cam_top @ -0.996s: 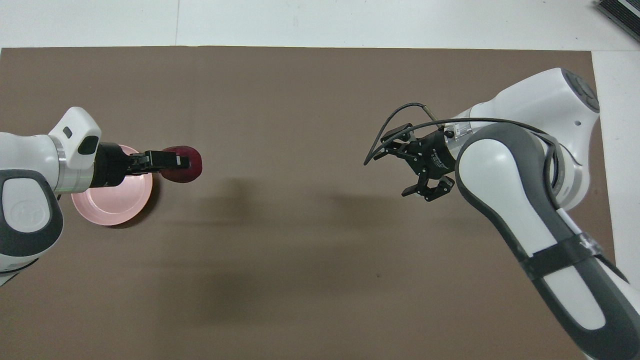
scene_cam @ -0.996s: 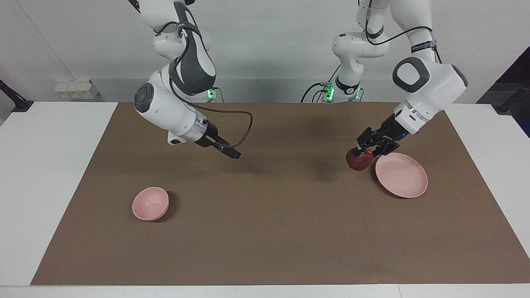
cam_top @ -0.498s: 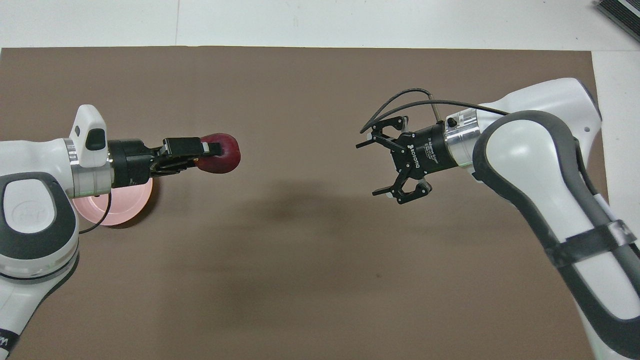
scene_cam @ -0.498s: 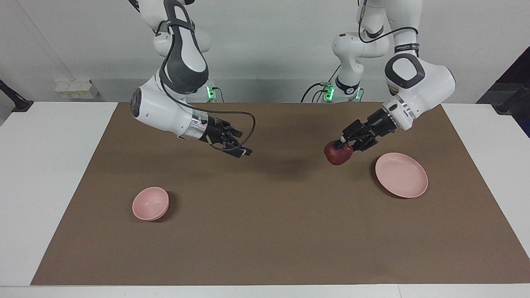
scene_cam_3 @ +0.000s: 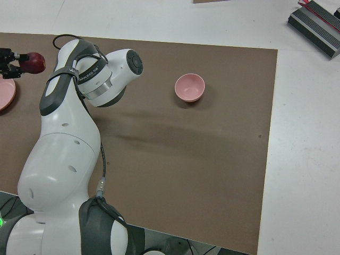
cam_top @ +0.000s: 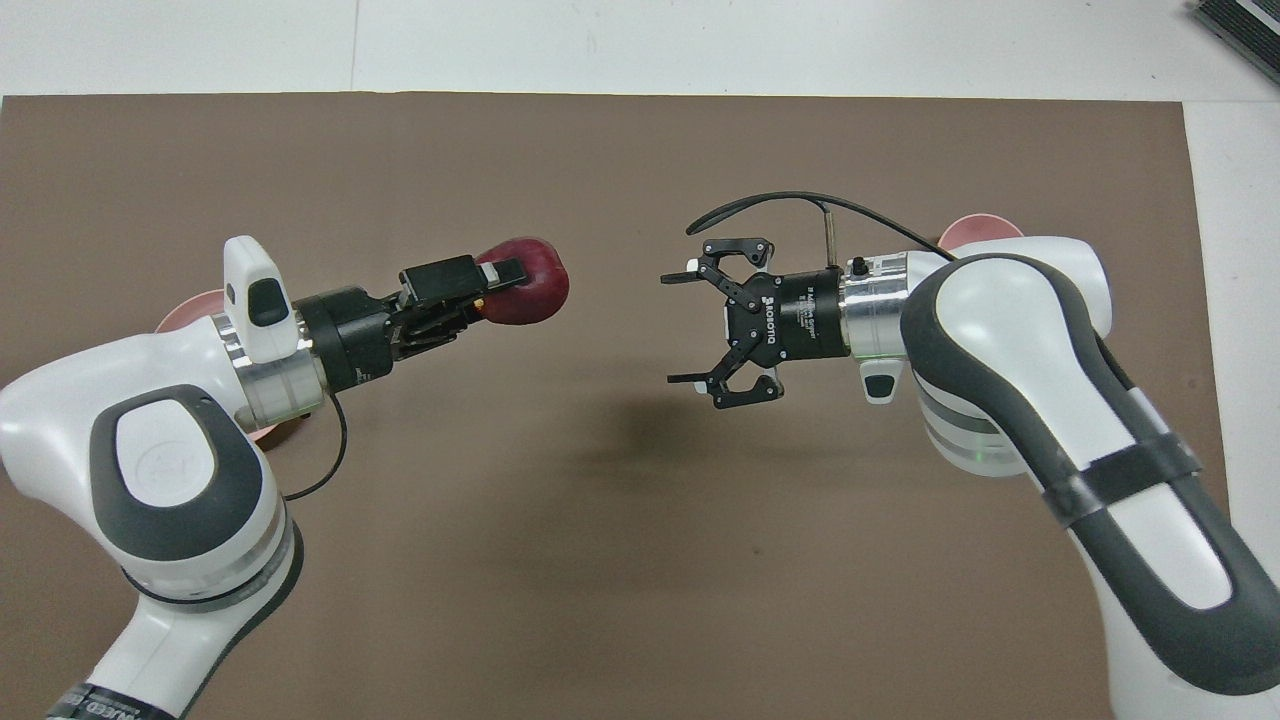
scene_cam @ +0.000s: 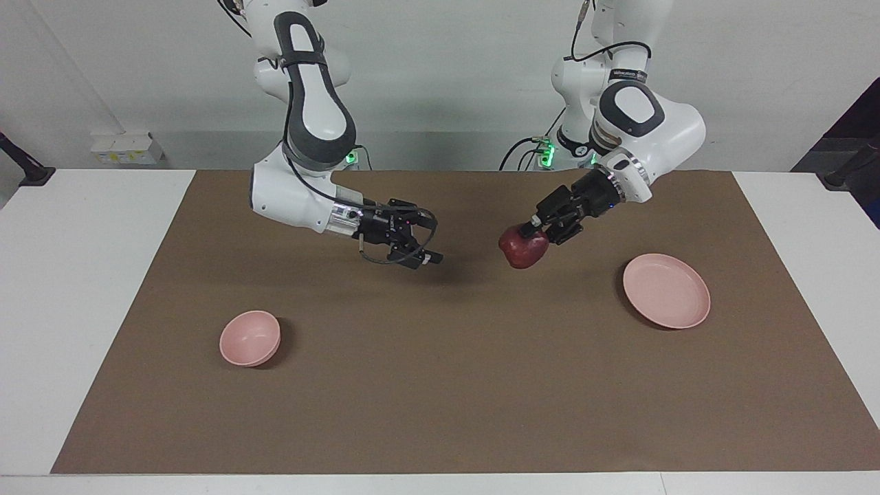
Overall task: Move apple from plate to bowl
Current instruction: 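Close the right gripper on the apple held by the left gripper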
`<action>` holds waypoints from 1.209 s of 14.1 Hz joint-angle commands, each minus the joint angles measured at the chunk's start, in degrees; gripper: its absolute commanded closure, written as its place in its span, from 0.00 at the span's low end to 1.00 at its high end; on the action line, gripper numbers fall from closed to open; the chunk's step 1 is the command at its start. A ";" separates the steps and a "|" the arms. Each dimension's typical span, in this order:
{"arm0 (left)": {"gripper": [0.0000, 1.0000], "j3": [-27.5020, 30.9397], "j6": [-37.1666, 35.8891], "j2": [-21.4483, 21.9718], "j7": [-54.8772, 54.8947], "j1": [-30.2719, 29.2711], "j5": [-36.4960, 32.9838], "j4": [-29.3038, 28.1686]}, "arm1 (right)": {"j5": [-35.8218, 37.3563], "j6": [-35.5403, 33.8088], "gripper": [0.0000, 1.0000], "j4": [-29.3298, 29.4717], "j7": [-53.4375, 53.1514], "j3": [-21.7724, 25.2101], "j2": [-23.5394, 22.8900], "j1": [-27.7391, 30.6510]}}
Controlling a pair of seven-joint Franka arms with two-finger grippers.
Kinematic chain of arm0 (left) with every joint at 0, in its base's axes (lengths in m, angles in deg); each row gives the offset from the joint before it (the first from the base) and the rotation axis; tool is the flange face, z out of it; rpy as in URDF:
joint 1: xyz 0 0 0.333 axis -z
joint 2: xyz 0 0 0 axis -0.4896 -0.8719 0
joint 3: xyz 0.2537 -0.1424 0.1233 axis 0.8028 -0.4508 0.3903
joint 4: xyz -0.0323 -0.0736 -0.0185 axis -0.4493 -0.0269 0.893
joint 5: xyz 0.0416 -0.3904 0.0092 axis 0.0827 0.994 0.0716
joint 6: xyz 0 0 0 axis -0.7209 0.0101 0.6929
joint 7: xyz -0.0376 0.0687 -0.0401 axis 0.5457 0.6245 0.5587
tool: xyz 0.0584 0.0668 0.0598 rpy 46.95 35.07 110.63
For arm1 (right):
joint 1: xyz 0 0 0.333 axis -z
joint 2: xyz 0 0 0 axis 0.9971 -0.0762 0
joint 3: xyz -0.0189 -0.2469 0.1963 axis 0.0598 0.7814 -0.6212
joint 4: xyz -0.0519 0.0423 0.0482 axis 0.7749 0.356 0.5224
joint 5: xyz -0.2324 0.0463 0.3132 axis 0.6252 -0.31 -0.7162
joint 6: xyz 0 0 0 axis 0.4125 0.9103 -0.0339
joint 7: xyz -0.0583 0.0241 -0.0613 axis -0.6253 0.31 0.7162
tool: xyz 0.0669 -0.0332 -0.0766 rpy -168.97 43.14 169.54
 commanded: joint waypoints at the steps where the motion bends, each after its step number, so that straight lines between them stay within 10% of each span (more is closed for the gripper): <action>1: 1.00 -2.31 3.39 2.06 1.10 0.39 3.38 -1.50 | -4.39 3.51 0.00 -1.41 -1.01 -0.02 0.05 -1.86; 17: 1.00 -3.81 3.84 1.09 0.58 3.73 2.95 -2.21 | -0.17 4.48 0.00 8.61 -0.65 -0.11 -4.79 -5.29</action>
